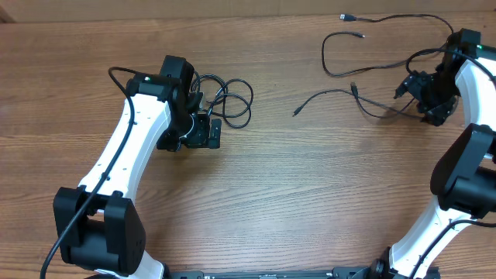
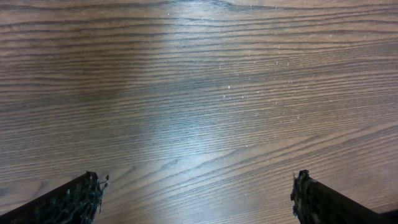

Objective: Untangle cables

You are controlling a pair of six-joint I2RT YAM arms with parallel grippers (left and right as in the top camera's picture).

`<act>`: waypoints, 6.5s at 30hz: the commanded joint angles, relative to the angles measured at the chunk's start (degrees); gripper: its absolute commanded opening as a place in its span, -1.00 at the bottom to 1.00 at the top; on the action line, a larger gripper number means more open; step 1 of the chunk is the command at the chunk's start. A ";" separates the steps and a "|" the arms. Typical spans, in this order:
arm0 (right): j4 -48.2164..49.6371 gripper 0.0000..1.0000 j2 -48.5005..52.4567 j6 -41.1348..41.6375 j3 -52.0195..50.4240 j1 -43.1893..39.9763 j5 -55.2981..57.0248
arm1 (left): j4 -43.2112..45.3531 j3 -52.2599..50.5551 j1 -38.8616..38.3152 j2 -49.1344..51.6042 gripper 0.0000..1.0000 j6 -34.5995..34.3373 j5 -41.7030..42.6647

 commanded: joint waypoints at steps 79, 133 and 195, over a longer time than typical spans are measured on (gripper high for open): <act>11.45 0.84 -0.20 18.78 -7.80 34.07 3.21 | -0.87 -0.26 -0.42 0.04 0.99 -3.41 -0.39; 3.26 -0.93 1.66 -15.21 8.11 27.45 -4.46 | 0.46 -0.26 -0.42 0.02 0.99 -3.41 -0.37; -8.07 -0.03 0.22 -11.58 -2.40 12.76 -10.64 | -0.17 -0.26 -0.42 0.02 0.99 -3.43 -0.35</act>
